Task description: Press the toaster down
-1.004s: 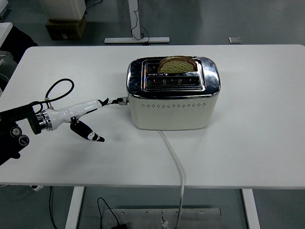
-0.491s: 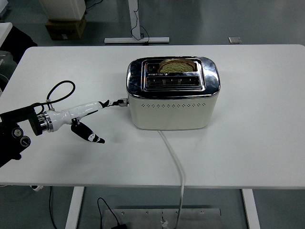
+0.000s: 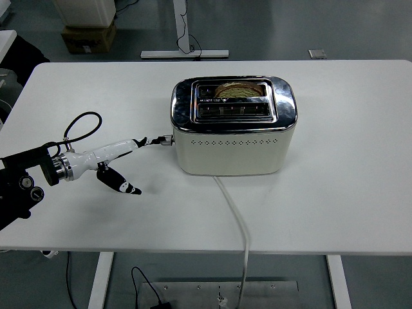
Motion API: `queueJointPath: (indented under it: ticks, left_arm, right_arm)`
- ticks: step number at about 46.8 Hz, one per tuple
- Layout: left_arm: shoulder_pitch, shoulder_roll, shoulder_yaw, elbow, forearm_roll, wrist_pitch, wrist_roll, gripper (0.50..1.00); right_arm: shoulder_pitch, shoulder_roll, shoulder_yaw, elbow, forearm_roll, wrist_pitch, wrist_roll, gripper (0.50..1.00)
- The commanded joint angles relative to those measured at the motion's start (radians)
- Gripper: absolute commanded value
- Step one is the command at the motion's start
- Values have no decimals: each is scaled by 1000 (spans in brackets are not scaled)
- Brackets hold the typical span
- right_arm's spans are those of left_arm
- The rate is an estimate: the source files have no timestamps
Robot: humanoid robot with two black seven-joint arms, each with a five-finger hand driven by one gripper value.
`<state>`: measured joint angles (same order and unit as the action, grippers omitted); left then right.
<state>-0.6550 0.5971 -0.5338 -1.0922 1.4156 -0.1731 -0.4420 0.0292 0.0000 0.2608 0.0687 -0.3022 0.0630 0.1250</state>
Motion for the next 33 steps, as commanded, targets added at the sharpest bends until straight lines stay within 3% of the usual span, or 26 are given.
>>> queueJointPath:
  ticks: [1, 23, 33]
  left_arm:
    - [0, -2, 1, 2, 0, 0, 0, 1000]
    - [2, -19, 20, 38, -15, 3, -1, 1000]
    - [2, -14, 20, 52, -151, 0, -1, 1000]
  right_arm:
    - [-2, 0, 0, -1, 0, 0, -1, 998]
    - [-2, 0, 0, -1, 0, 0, -1, 998]
    - [0, 0, 0, 0, 0, 0, -1, 998]
